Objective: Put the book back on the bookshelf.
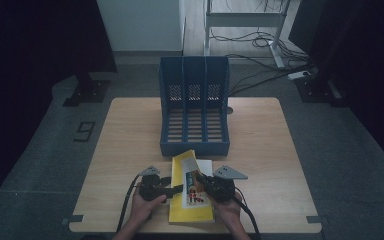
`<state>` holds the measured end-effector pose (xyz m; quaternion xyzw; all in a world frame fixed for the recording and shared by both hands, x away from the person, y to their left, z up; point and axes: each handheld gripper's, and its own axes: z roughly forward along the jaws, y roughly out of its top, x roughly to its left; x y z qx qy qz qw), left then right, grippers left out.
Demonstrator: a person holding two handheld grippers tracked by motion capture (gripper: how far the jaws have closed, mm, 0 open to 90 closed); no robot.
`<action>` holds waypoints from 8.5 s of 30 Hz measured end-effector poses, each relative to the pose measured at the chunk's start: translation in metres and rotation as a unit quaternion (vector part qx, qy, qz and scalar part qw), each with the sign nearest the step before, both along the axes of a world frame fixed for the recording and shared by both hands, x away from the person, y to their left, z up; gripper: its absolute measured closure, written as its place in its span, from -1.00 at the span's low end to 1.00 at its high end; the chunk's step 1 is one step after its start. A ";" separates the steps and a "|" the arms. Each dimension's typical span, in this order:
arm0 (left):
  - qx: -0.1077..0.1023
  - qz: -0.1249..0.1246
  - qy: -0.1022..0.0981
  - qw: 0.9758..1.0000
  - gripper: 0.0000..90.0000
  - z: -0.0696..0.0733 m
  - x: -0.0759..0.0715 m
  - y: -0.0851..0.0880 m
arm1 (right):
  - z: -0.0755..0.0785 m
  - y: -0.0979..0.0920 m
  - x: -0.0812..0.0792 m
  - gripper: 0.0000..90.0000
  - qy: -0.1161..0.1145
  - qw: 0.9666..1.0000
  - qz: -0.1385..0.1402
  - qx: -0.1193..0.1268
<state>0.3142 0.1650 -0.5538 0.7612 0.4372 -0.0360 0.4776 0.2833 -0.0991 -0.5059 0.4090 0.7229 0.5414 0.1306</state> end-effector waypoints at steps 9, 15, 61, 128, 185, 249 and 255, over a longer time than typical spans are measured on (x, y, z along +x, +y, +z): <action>-0.014 -0.002 0.008 1.000 -0.52 -0.001 0.001 0.001 | 0.004 0.000 -0.003 0.93 -0.012 1.000 0.004 0.000; -0.024 -0.013 0.014 1.000 -0.53 -0.001 0.001 -0.001 | 0.006 0.002 -0.004 0.93 -0.016 1.000 0.009 0.000; -0.015 0.012 0.013 1.000 -0.15 -0.003 -0.001 -0.006 | -0.035 -0.005 0.022 0.34 0.098 0.991 -0.032 -0.086; -0.051 0.008 0.017 0.999 0.36 -0.001 0.002 0.004 | -0.037 -0.001 0.023 -0.27 0.140 0.986 -0.010 -0.096; -0.100 -0.001 -0.049 0.994 0.56 0.025 -0.006 0.017 | -0.025 -0.001 0.015 -0.21 0.106 0.991 0.014 -0.076; -0.119 -0.049 -0.077 0.989 0.60 0.041 -0.003 0.017 | -0.013 -0.002 0.012 -0.29 0.035 0.997 0.023 -0.071; -0.114 -0.052 -0.078 0.989 0.60 0.043 -0.003 0.016 | -0.010 -0.001 0.010 -0.27 0.024 0.997 0.028 -0.072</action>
